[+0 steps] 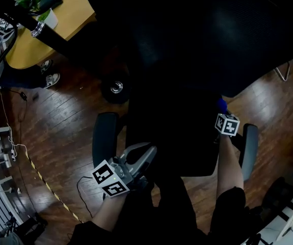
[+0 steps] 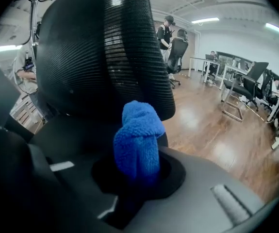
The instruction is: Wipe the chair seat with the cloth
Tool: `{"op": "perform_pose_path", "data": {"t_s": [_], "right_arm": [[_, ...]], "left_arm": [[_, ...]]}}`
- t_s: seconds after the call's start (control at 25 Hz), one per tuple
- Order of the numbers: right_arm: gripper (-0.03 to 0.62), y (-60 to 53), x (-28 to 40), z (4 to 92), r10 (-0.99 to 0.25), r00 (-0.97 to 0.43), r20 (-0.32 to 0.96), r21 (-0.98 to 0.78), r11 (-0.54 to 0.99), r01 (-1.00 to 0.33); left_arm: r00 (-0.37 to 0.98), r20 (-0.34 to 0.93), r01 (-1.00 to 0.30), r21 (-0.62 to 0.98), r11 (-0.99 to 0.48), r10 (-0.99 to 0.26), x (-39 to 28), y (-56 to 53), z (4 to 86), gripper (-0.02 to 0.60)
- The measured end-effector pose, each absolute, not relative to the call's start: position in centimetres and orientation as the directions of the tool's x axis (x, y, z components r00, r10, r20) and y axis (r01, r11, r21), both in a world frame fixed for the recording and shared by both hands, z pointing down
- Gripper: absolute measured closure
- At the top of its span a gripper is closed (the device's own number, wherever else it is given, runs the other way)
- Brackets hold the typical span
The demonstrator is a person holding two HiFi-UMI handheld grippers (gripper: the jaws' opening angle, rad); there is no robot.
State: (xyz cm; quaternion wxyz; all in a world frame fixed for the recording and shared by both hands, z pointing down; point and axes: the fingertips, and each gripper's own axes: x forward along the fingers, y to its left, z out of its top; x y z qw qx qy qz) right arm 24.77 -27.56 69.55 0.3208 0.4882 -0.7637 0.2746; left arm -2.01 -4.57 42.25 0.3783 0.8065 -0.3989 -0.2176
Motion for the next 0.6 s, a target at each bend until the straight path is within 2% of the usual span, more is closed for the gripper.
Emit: {"op": "perform_pose_path", "data": {"t_s": [0.08, 0.16, 0.28, 0.4, 0.6], "right_arm": [[0.557, -27.2, 22.1, 68.1, -0.585, -0.367, 0.723, -0.130, 0.406, -0.904], [0.557, -26.0, 16.5, 67.4, -0.563, -0.467, 0.682, -0.175, 0.494, -0.852], [0.557, -23.4, 6.5, 67.7, -0.462, -0.601, 0.652, -0.231, 0.633, -0.739], [0.557, -20.4, -2.0, 68.4, -0.342, -0.698, 0.630, -0.321, 0.703, -0.634], [0.557, -16.8, -10.3, 69.2, -0.221, -0.745, 0.629, -0.356, 0.771, -0.528]], "left_arm": [[0.576, -0.057, -0.479, 0.785, -0.394, -0.815, -2.3, -4.2, 41.8, 0.589], [0.559, -0.065, -0.480, 0.787, -0.387, -0.826, -2.9, -4.0, 41.8, 0.589], [0.531, -0.070, -0.486, 0.791, -0.372, -0.844, -4.0, -3.9, 42.2, 0.589], [0.523, -0.071, -0.493, 0.787, -0.370, -0.850, -4.5, -3.7, 42.1, 0.589], [0.509, -0.089, -0.489, 0.789, -0.372, -0.856, -5.0, -2.9, 41.6, 0.589]]}}
